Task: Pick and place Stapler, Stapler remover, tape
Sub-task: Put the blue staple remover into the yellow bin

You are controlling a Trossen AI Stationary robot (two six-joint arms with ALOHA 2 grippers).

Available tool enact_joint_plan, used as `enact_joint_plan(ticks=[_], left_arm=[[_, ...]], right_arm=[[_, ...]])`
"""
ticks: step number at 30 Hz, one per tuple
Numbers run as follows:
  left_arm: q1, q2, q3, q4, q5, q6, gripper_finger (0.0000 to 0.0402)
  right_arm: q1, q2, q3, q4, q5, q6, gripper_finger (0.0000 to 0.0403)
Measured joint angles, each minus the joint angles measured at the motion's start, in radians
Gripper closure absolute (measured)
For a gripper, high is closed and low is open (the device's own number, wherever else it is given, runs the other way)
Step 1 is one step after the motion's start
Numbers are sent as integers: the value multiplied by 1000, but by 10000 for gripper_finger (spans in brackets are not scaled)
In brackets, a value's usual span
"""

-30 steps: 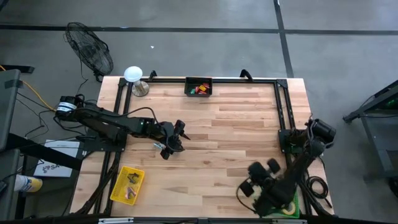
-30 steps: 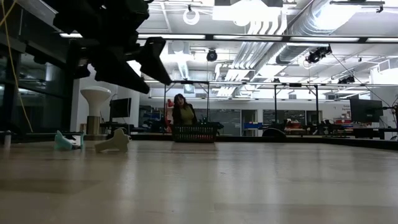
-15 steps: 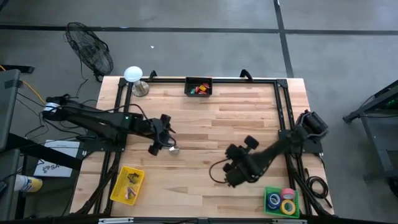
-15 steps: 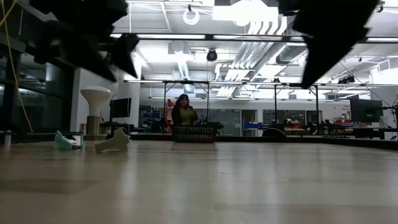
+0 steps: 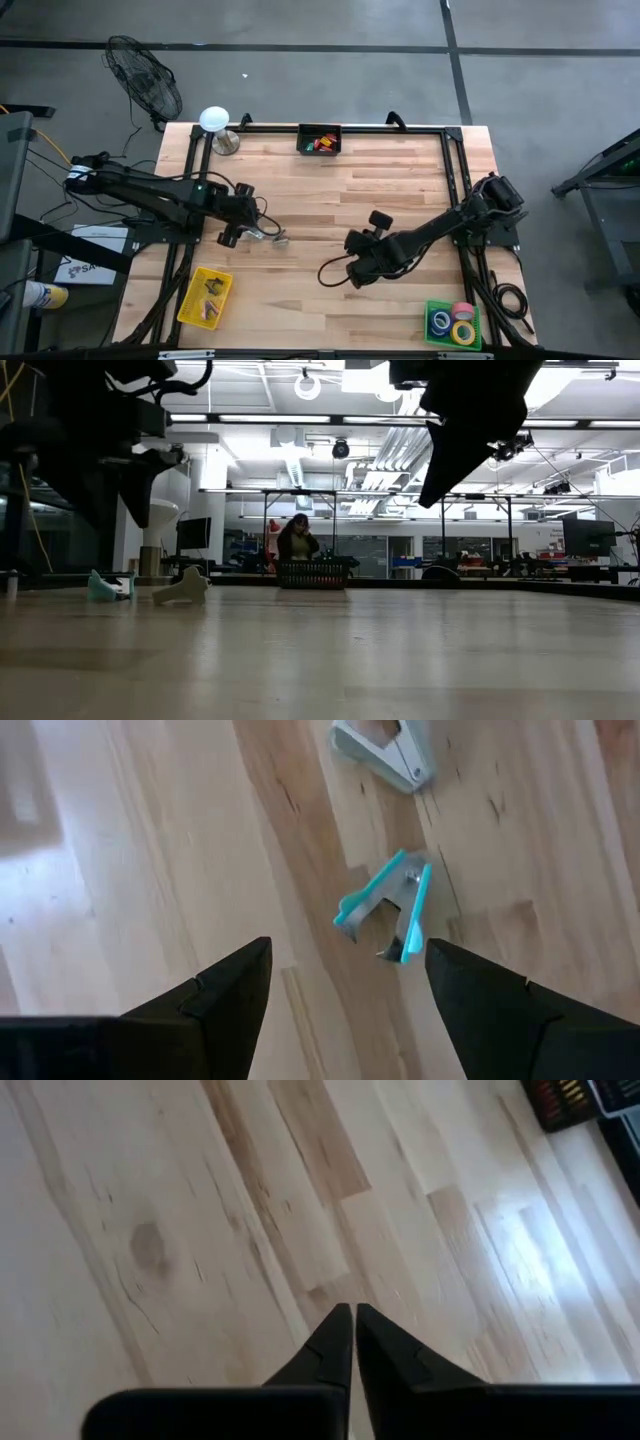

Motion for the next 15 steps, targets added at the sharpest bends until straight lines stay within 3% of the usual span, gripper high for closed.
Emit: enact_joint_plan(ticks=[5,15], left_arm=[[0,0,0,-13,1,119,142],[0,25,0,16,127,157,142]], right_arm=[[0,0,0,4,-27,-19,335],[2,0,0,-25,-96,-19,212]])
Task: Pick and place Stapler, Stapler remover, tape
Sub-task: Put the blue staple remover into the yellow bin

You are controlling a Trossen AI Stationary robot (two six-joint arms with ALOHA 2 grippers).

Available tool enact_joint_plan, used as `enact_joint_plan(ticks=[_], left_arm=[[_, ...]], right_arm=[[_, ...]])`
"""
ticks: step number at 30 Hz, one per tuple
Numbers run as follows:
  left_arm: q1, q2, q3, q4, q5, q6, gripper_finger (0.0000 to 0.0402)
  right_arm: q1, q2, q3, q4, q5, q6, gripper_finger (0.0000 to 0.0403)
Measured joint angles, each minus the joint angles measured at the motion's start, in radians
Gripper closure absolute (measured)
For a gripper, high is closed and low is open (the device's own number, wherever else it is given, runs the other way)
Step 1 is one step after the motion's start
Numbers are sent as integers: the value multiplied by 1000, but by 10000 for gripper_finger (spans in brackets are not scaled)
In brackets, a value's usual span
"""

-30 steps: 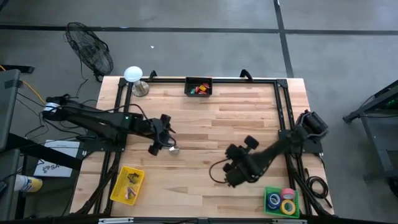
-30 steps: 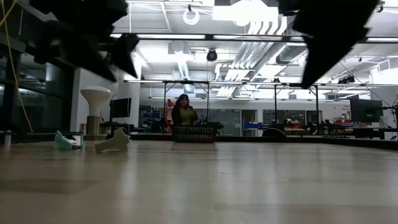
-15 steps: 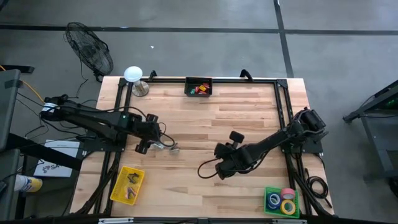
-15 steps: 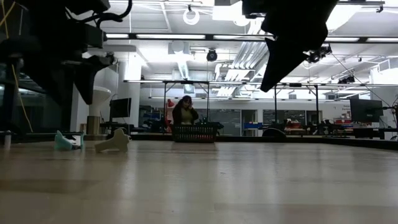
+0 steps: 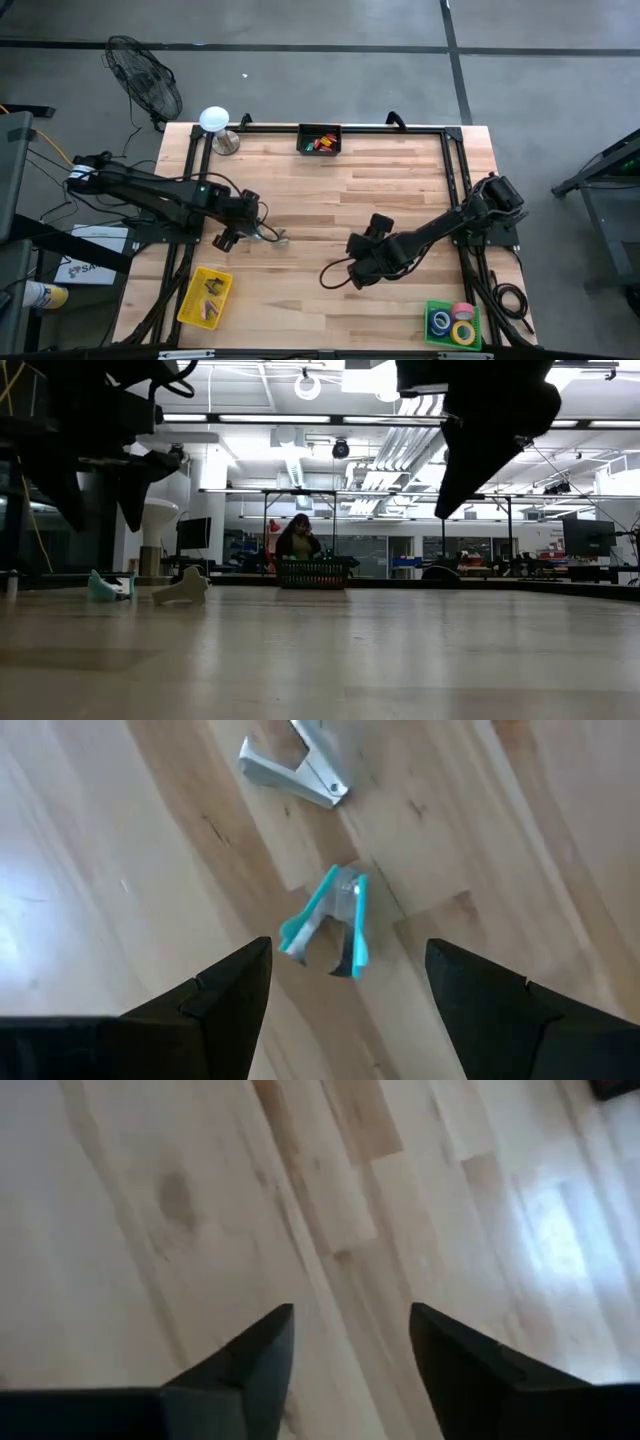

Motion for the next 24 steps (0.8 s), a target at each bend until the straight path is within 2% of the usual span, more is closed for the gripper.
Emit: enact_joint_plan(ticks=[6,9,12,17,21,24], left_arm=[[2,65,0,40,-22,-25,142],[1,98,0,63,-6,-24,142],[1,124,0,79,2,-11,142],[1,149,0,104,-1,-2,142],[1,153,2,123,0,-16,142],[1,153,2,129,0,-22,142]], right_arm=[[6,-11,-86,29,60,-20,192],[6,-61,-191,143,35,-15,192],[2,-148,-323,336,14,-69,192],[-65,-376,-610,826,-82,-286,192],[-204,-564,-855,1168,-221,-435,192],[-333,-684,-1006,1313,-321,-515,192]])
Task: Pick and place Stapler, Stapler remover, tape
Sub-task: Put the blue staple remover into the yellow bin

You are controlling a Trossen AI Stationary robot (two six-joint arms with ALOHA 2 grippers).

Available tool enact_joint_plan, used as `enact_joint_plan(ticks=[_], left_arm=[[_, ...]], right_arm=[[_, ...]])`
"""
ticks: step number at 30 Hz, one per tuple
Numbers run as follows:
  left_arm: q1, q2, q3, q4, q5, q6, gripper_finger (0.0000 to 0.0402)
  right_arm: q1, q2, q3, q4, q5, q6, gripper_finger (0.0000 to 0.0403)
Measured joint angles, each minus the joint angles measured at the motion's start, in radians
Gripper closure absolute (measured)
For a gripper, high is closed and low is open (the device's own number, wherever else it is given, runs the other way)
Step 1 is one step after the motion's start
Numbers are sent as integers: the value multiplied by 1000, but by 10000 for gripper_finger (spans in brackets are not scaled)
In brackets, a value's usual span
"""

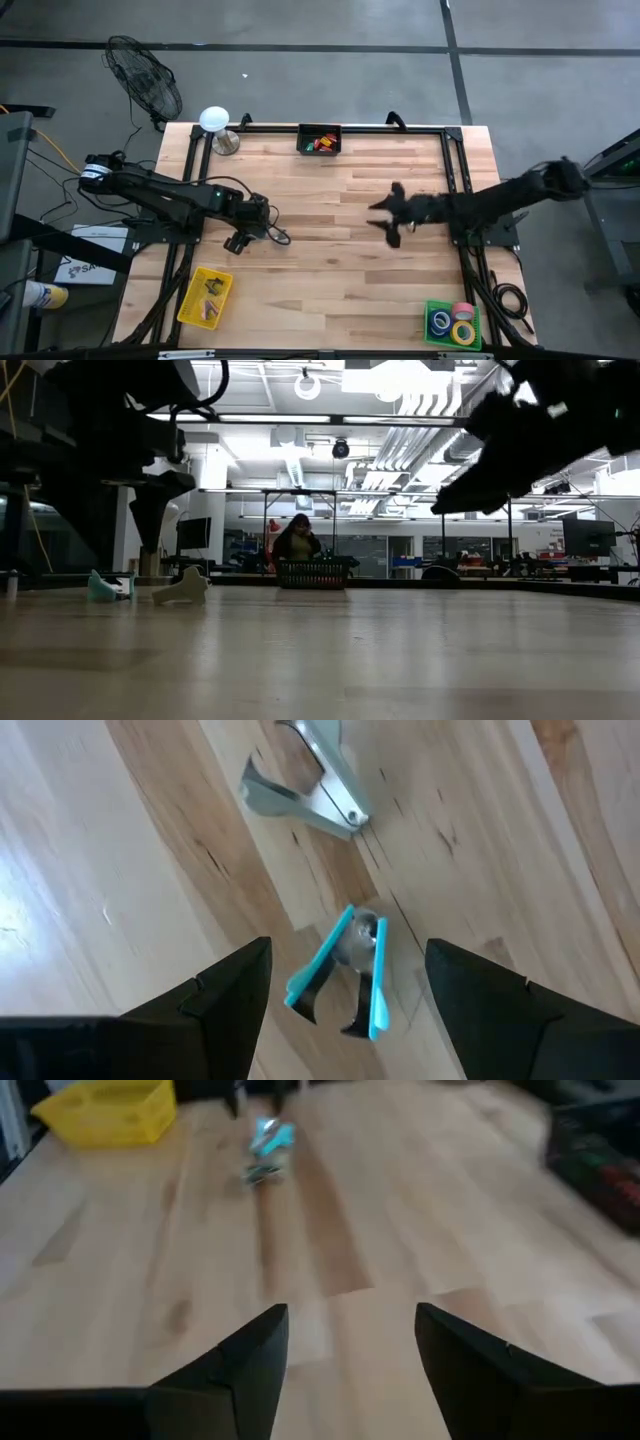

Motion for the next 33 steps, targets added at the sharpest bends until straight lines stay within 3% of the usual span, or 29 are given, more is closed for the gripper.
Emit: enact_joint_plan(ticks=[5,8,15,22,33], left_arm=[[0,0,0,-1,0,-10,142],[0,0,0,-2,-1,-23,142],[0,0,0,0,-2,-27,142],[0,0,-1,8,-6,-31,142],[0,0,-1,-3,-13,-38,142]], right_arm=[[-186,-150,-155,137,-218,-106,192],[-251,-193,-212,136,-289,-144,193],[-292,-238,-311,193,-301,-172,193],[-291,-284,-312,193,-327,-196,193],[-291,-470,-312,10,-327,-214,193]])
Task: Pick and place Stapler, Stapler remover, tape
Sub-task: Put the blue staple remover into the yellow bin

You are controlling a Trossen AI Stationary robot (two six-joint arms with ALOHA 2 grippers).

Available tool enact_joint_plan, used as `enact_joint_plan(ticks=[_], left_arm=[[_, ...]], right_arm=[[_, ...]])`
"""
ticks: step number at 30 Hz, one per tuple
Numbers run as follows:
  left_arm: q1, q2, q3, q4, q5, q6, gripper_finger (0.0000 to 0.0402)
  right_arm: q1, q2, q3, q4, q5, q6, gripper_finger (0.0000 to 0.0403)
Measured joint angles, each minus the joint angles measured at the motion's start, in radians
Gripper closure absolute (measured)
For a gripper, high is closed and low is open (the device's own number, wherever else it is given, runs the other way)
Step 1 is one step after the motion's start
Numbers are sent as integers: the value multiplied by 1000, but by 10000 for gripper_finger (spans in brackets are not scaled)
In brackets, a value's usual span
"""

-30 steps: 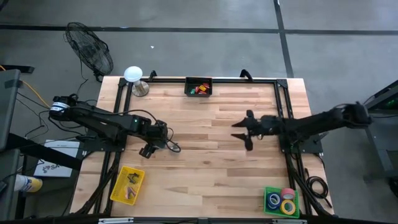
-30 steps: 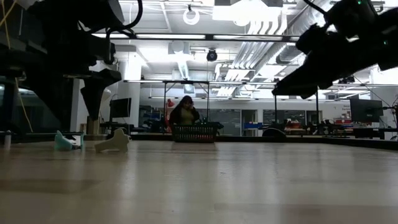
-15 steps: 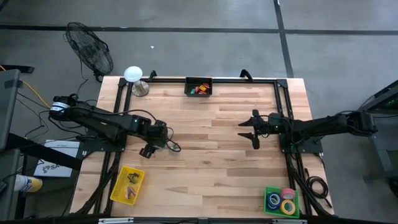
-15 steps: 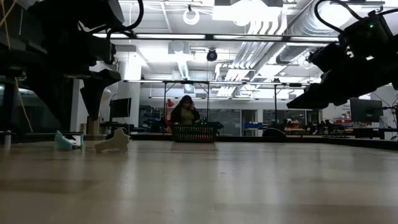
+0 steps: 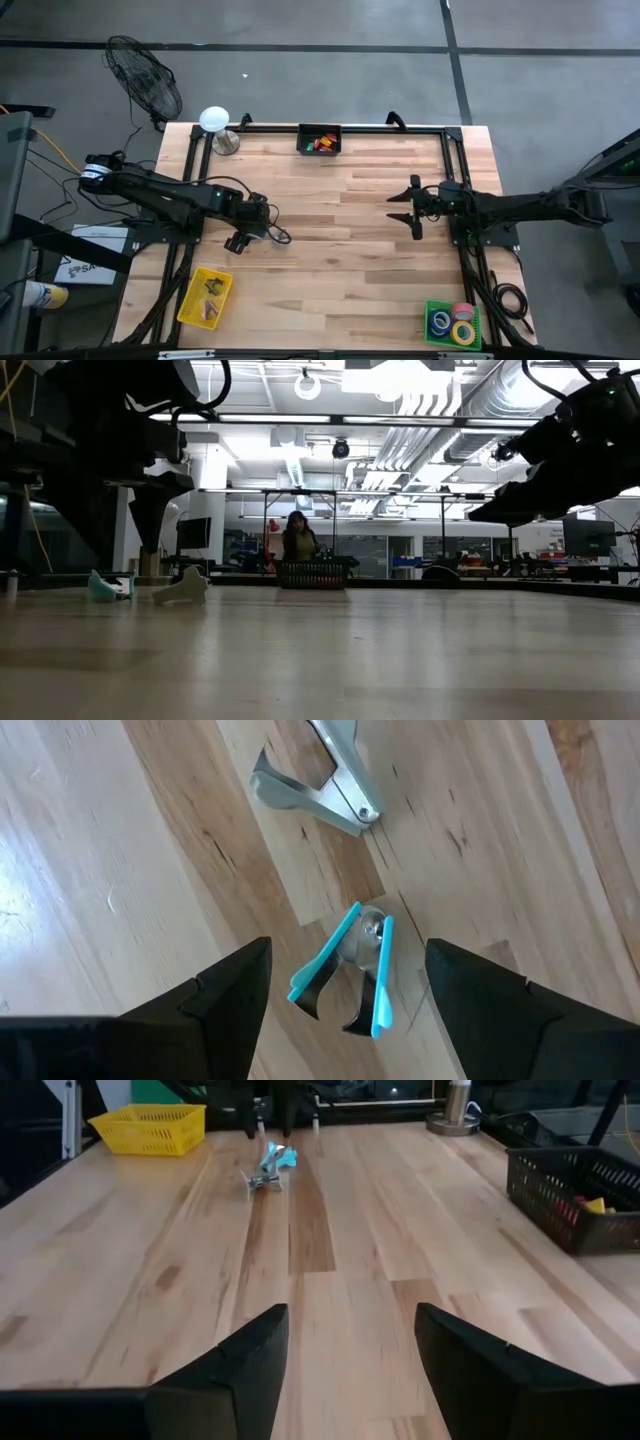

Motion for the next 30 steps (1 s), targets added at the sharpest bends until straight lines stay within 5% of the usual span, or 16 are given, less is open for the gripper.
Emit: enact_joint_plan(ticks=[16,30], left_arm=[[0,0,0,2,-9,-15,142],[0,0,0,4,11,-19,142]], right_arm=[[2,-337,0,-283,7,40,193],[161,-405,0,-347,96,40,205]])
